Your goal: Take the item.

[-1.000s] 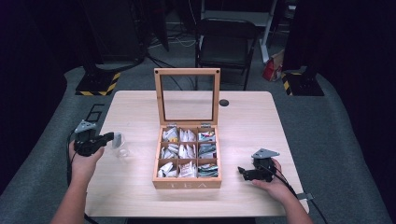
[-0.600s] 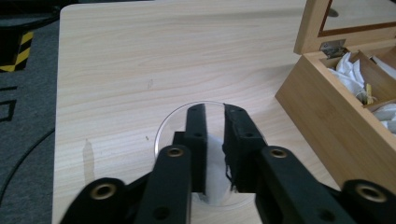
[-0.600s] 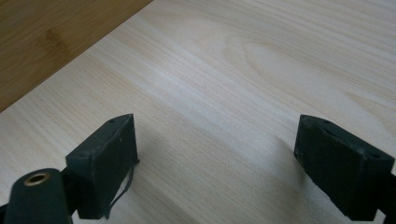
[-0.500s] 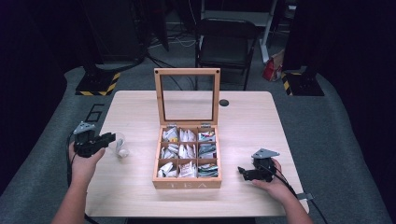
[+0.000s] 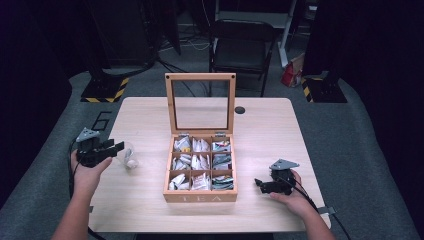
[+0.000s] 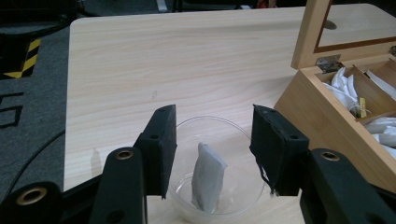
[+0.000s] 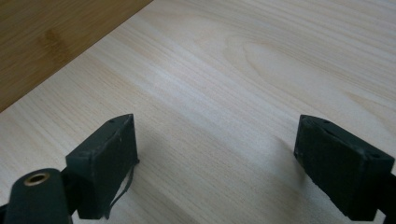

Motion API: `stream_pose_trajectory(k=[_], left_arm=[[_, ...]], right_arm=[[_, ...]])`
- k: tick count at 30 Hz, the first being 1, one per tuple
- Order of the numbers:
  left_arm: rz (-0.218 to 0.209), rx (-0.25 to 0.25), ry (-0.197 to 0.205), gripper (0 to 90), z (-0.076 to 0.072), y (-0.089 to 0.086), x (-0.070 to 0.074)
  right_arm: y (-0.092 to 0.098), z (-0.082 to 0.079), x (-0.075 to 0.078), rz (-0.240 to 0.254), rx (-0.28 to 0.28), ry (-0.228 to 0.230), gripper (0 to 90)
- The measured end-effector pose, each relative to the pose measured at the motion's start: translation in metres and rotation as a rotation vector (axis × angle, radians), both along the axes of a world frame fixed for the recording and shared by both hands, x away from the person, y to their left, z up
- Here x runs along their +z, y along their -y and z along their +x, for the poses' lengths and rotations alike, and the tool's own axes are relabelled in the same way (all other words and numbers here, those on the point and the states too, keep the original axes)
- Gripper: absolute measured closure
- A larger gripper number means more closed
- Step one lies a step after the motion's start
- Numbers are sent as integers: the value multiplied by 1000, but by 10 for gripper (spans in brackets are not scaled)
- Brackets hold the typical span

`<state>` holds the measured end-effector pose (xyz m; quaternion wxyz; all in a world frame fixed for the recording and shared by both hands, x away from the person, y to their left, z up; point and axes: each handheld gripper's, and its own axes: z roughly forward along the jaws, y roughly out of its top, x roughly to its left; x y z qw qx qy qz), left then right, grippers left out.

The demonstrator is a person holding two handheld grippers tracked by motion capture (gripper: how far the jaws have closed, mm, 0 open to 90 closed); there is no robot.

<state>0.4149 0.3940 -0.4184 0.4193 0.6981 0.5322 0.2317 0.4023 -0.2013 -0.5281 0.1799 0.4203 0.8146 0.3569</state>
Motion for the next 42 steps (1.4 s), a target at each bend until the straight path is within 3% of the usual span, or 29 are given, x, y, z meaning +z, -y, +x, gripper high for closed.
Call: stream_pose_trajectory(k=[4,11,19,42], left_arm=[[-7,-21,-1,491,-2,5,4],[24,-82,3,472,-3,19,15],[37,-112,17,454,-5,31,23],[18,-209,25,509,-18,48,24]], right_arm=[[0,0,0,0,2,1,126],[0,0,0,1,1,-1,126],[0,0,0,2,-3,0,126],[0,0,0,1,2,-2,126]])
